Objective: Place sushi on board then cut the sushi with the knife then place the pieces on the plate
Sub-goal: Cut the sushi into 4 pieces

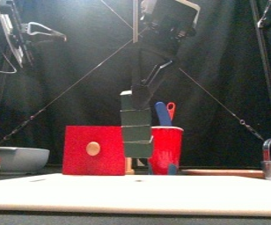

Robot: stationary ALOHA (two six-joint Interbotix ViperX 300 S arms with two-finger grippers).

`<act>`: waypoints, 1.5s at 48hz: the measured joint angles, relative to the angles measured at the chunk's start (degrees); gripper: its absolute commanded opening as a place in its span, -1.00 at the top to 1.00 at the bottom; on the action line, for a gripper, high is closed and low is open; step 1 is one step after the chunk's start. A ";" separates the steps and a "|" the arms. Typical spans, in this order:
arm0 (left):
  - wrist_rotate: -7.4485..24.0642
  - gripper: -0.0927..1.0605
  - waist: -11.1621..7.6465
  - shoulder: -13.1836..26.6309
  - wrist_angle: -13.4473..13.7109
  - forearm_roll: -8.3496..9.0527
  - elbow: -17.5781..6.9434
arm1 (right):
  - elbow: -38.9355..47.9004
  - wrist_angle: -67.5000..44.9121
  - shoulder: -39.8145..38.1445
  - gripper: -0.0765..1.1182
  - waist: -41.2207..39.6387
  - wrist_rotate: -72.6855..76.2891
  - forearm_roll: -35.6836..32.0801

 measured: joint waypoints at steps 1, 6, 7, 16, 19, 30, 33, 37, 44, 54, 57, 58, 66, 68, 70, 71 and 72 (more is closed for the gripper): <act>0.00 0.25 0.00 0.00 -0.09 0.00 -0.09 | 0.00 -0.26 0.00 -0.49 -0.18 0.00 0.44; 0.00 0.25 0.00 0.00 0.00 0.00 -0.09 | -0.35 -1.32 0.09 -0.47 -1.23 0.09 3.43; -0.09 0.25 0.09 0.00 0.00 0.00 -0.09 | -0.53 -1.49 0.00 -0.47 -1.49 0.00 4.13; -0.35 0.25 0.00 0.00 0.00 -0.09 -0.09 | -0.97 -1.93 0.00 -0.47 -2.20 0.79 4.75; -0.35 0.25 0.00 0.00 0.00 -0.09 -0.09 | -0.97 -2.11 0.00 -0.47 -2.20 1.41 4.22; -0.35 0.25 -0.18 0.00 0.00 -0.09 -0.53 | -0.97 -2.11 0.00 -0.47 -2.20 2.99 4.13; -0.35 0.25 -0.09 0.00 0.00 -0.18 -0.70 | -0.97 -1.85 0.00 -0.48 -2.20 3.08 4.22; -0.35 0.26 -0.18 0.00 0.00 -0.18 -0.70 | -0.97 -1.85 0.09 -0.49 -2.29 3.43 4.66; -0.35 0.26 -0.18 0.00 -0.09 -0.09 -0.88 | -1.23 -1.93 0.09 -0.47 -2.99 3.87 7.38; -0.35 0.26 -0.18 0.00 0.00 -0.18 -0.88 | -1.32 -6.24 -0.70 -0.45 -4.75 3.87 8.00; -0.35 0.26 -0.09 0.00 -0.09 -0.09 -0.88 | -1.32 -7.47 -1.76 -0.43 -5.10 3.87 8.09; -0.35 0.26 -0.09 0.00 0.00 -0.09 -0.88 | -1.23 -7.73 -2.20 -0.42 -5.19 3.96 8.17; -0.09 0.26 -0.09 0.00 0.00 0.09 -0.88 | -0.09 -8.00 -4.13 -0.38 -5.89 3.25 10.72; -0.09 0.26 -0.18 0.00 0.00 0.18 -0.88 | 0.09 -7.73 -4.13 -0.38 -6.06 2.72 11.51; -0.09 0.26 -0.09 0.00 -0.09 0.44 -0.88 | 0.26 -7.47 -4.13 -0.38 -6.24 2.64 11.78; -0.09 0.26 -0.09 0.00 0.00 0.62 -0.88 | 0.26 -7.38 -4.13 -0.38 -6.24 2.64 11.78; -0.09 0.26 -0.09 0.00 0.00 0.70 -0.88 | 0.26 -7.21 -4.13 -0.38 -6.33 2.64 11.69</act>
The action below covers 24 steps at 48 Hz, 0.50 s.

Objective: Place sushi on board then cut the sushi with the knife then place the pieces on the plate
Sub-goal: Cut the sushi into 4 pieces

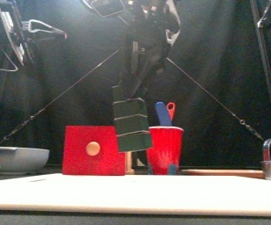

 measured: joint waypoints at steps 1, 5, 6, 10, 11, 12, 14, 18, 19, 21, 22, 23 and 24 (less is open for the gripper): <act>-0.09 0.26 0.00 0.00 0.00 0.18 0.00 | 0.00 0.18 0.00 -0.38 0.00 0.00 -0.09; 0.00 0.26 0.00 0.00 -0.09 0.44 0.00 | 0.00 1.05 0.00 -0.37 0.00 0.00 -1.14; 0.00 0.26 0.00 0.00 0.00 0.44 0.00 | 0.00 1.41 0.00 -0.37 0.00 0.00 -1.49; -0.09 0.26 0.00 0.00 -0.09 0.53 0.00 | -0.09 2.72 0.00 -0.32 0.00 0.00 -3.16; 0.00 0.26 0.00 0.00 -0.09 0.62 0.00 | 0.00 3.08 0.00 -0.30 0.00 0.00 -3.52; 0.00 0.26 0.00 0.00 0.00 0.62 0.00 | 0.00 3.34 0.00 -0.28 0.00 0.00 -3.78; 0.00 0.26 0.00 0.00 -0.09 0.53 0.00 | 0.00 3.52 0.00 -0.23 0.00 0.00 -4.13; -0.09 0.26 -0.09 0.00 -0.09 0.62 -0.09 | -0.09 3.60 0.00 -0.12 0.00 0.00 -4.66; 0.00 0.26 0.00 0.00 0.00 0.53 0.00 | 0.00 3.69 0.00 -0.10 0.00 0.00 -4.75; 0.00 0.26 0.00 0.00 -0.09 0.53 0.00 | -0.09 3.69 0.00 -0.07 0.00 0.00 -4.83; 0.00 0.26 -0.09 0.00 0.00 0.53 0.00 | -0.09 3.69 0.00 -0.05 0.00 0.00 -4.92; -0.09 0.26 0.00 0.00 0.00 0.53 0.00 | 0.00 3.69 0.00 -0.05 0.00 -0.09 -4.92; -0.09 0.26 0.00 0.00 -0.09 0.53 0.00 | -0.09 3.60 0.00 -0.05 0.00 -0.09 -5.01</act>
